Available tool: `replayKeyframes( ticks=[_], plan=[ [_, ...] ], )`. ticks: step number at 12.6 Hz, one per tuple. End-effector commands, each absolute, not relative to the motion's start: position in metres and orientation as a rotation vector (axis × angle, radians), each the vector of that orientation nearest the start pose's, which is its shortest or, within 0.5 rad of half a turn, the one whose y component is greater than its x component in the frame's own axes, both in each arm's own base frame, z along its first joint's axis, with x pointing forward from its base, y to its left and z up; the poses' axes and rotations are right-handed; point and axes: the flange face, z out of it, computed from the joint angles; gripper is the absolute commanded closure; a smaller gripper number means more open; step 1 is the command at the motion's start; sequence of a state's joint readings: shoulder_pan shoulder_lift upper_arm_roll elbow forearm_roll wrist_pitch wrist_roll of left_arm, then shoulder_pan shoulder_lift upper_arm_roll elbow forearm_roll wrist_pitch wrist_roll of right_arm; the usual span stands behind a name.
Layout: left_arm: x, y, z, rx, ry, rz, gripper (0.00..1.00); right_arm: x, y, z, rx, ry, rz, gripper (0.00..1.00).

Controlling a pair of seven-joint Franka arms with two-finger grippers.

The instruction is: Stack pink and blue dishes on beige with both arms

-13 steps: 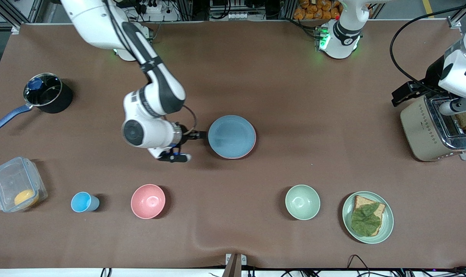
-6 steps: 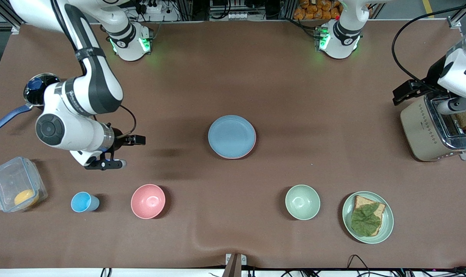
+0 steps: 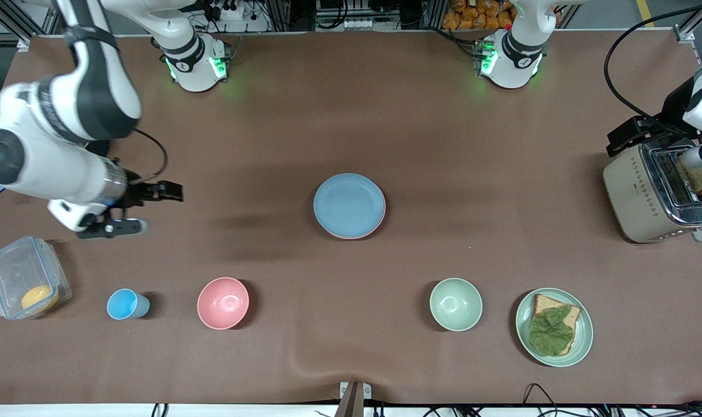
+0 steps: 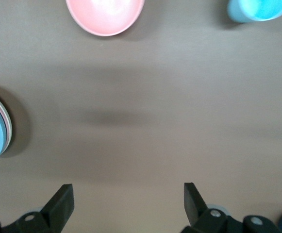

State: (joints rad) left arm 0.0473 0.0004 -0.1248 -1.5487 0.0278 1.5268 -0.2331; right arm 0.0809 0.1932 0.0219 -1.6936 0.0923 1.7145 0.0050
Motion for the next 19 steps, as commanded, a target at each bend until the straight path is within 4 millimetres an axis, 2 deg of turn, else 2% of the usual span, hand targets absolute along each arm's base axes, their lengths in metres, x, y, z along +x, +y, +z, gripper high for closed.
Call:
replayKeyframes(
  ticks=[1,3,4,6,8,9,11,13,18,19],
  plan=[
    [0.543,-0.042,0.641,-3.122,-0.209,0.038,0.00,0.574,0.029,0.516,-3.057,-0.081,0.219,0.00],
    [0.540,-0.046,0.641,-3.123,-0.197,0.056,0.00,0.562,0.003,0.539,-3.052,-0.091,0.215,0.00],
    [0.539,-0.047,0.643,-3.123,-0.197,0.053,0.00,0.553,-0.004,0.555,-3.050,-0.152,0.191,0.00],
    [0.538,-0.046,0.642,-3.122,-0.188,0.068,0.00,0.546,-0.019,0.566,-3.050,-0.121,0.200,0.00],
    [0.538,-0.042,0.641,-3.127,-0.095,0.078,0.00,0.547,-0.024,0.595,-3.058,-0.069,0.167,0.00],
    [0.538,-0.042,0.641,-3.127,-0.097,0.078,0.00,0.545,-0.024,0.603,-3.059,-0.016,0.178,0.00],
    [0.538,-0.041,0.642,-3.127,-0.104,0.075,0.00,0.541,-0.024,0.607,-3.061,-0.005,0.203,0.00],
    [0.538,-0.042,0.651,-3.132,-0.113,0.048,0.00,0.542,-0.031,0.612,-3.112,-0.004,0.197,0.00],
    [0.538,-0.042,0.652,-3.159,-0.132,0.053,0.00,0.541,-0.032,0.624,-3.127,0.004,0.165,0.00],
    [0.538,-0.042,0.652,-3.159,-0.130,0.053,0.00,0.542,-0.033,0.632,-3.129,0.004,0.137,0.00]
  ],
)
